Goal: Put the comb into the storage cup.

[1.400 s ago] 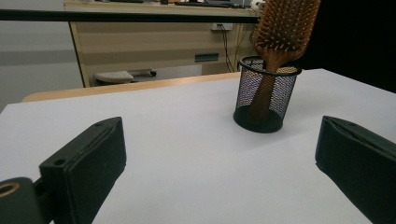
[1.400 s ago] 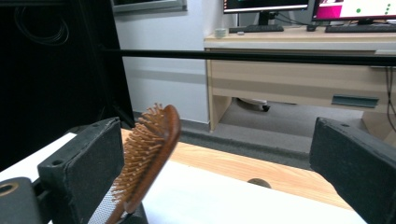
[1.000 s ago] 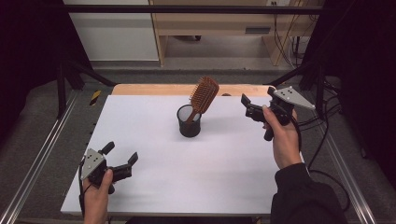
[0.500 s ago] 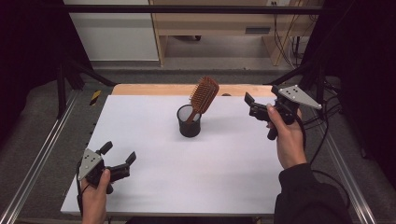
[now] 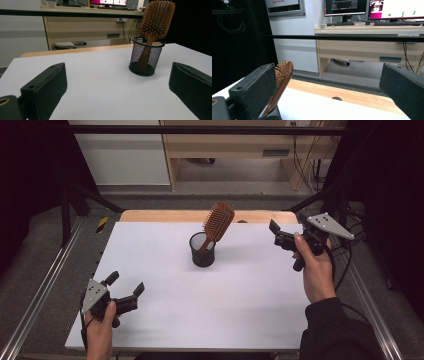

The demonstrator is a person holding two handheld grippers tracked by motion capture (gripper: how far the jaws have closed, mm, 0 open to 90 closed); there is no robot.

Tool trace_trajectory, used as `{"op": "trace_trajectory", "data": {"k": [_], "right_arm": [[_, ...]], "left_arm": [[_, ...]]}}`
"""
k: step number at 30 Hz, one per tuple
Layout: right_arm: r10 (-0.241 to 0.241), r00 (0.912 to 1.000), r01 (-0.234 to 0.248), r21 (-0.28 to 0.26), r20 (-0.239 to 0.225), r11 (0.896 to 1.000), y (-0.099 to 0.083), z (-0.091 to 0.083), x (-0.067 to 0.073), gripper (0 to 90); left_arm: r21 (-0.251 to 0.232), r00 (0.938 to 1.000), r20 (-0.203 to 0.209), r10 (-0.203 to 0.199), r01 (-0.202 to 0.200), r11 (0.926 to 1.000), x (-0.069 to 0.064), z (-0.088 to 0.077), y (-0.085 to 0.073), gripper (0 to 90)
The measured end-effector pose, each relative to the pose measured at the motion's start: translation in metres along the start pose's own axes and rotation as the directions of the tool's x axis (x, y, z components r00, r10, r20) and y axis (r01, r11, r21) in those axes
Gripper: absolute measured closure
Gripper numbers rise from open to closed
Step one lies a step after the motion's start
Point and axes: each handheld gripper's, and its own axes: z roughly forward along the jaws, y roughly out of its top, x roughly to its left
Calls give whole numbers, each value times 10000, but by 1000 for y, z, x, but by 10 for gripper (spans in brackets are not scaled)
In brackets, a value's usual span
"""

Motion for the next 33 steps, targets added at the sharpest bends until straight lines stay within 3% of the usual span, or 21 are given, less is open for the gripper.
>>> {"op": "trace_trajectory", "data": {"k": [33], "right_arm": [[-90,9994,92,-72,346,9999,-12,-36,-31,14]], "left_arm": [[-163,9999,-43,91,-92,9998,5,-16,2,21]]}}
